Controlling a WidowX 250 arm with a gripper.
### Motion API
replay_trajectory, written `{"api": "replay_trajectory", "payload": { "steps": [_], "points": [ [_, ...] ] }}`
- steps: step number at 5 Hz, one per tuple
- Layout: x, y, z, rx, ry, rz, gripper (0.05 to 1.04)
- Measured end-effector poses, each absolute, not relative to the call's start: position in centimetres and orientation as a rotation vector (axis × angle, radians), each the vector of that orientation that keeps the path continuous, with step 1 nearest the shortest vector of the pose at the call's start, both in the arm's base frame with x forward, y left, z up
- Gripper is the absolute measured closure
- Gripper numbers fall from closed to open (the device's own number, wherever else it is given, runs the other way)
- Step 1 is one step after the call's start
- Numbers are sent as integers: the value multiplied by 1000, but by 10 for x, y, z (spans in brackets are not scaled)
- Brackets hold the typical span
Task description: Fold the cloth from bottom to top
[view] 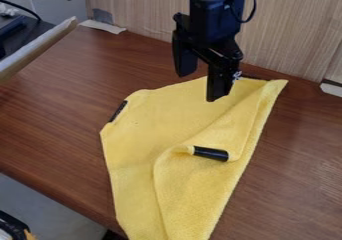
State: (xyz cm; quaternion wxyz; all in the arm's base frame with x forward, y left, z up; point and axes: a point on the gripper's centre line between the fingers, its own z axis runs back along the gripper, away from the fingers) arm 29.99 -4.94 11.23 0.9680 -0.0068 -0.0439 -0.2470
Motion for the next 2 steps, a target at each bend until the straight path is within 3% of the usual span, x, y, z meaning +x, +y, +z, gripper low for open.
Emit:
{"api": "replay_trajectory", "payload": {
  "steps": [2],
  "points": [
    [288, -56, 93, -1, -22, -537, 83]
  ]
}}
